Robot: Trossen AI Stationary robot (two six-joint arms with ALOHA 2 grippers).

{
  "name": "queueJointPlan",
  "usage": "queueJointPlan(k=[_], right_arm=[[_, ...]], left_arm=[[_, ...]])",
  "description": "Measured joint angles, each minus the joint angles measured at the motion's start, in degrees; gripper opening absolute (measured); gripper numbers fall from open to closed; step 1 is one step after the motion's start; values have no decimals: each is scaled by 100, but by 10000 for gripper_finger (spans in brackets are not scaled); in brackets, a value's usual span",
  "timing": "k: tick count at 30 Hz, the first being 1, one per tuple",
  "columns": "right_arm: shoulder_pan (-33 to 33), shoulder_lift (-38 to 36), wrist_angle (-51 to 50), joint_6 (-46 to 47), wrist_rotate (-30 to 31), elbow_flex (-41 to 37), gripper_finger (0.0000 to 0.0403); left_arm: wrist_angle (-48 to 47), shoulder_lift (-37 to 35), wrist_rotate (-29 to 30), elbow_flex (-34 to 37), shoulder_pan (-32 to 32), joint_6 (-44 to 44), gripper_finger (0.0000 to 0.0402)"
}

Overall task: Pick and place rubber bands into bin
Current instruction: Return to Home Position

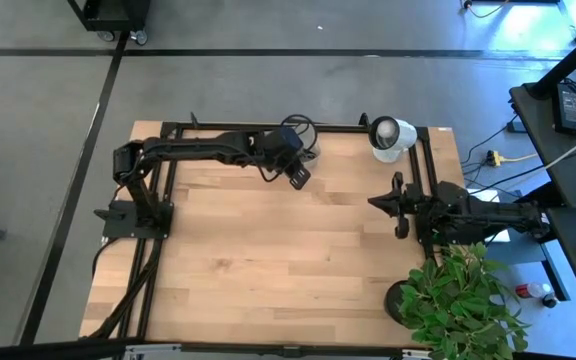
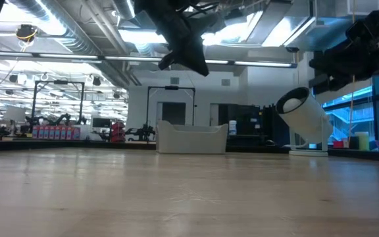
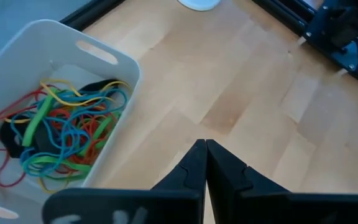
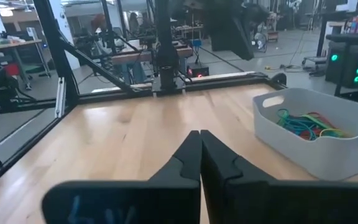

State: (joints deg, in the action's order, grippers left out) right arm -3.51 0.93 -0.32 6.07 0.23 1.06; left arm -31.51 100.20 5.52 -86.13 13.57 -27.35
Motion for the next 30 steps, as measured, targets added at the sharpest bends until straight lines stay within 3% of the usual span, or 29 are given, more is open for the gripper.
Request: queueJointPlan(k=[12, 30], right_arm=[[-7, 2, 180, -398, 1141, 1, 0], [-7, 35, 174, -490, 1136, 2, 31]], left_arm=[[-2, 0, 131, 2, 85, 484, 5], [-415, -34, 102, 60, -223, 2749, 1]])
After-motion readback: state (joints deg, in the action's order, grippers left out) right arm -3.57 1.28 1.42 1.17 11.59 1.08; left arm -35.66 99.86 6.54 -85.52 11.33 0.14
